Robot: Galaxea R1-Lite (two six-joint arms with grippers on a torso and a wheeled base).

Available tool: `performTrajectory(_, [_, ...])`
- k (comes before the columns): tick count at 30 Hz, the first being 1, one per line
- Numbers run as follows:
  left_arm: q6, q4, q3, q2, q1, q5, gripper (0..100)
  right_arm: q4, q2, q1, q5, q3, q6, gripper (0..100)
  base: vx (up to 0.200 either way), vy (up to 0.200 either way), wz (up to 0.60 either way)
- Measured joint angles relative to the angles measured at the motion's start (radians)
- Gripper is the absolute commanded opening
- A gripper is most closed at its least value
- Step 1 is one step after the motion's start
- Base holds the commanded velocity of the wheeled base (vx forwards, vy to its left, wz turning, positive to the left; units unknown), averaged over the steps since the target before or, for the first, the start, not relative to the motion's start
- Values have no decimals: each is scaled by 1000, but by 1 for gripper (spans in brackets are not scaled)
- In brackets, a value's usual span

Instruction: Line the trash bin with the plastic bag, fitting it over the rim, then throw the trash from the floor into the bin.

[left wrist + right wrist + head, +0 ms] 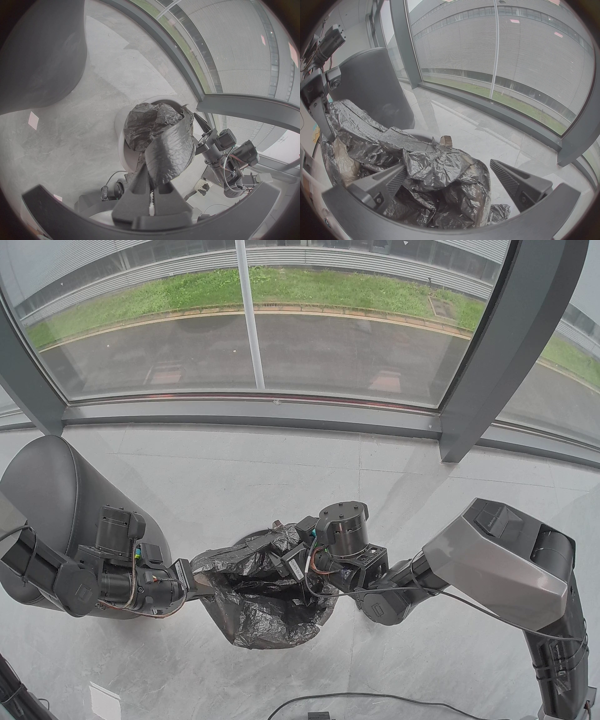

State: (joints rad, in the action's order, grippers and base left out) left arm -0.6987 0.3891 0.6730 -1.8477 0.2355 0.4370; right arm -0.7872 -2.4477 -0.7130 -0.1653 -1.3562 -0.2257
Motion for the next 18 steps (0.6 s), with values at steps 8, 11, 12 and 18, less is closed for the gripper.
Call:
performTrajectory(8, [2,0,-3,4,-1,0,0,0,19,2,-3,0,0,100,0,0,0])
performTrajectory(11, [6,1,-4,3,-1,0,0,-8,18,2,-18,-11,0,100,0,0,0])
performTrajectory(12, [11,1,-4,2,-1,0,0,-12,16,2,-25,-16,1,100,0,0,0])
performTrajectory(18, [85,3,-1,-11,-17,0,0,-19,2,4,-49,-63,7,100,0,0,0])
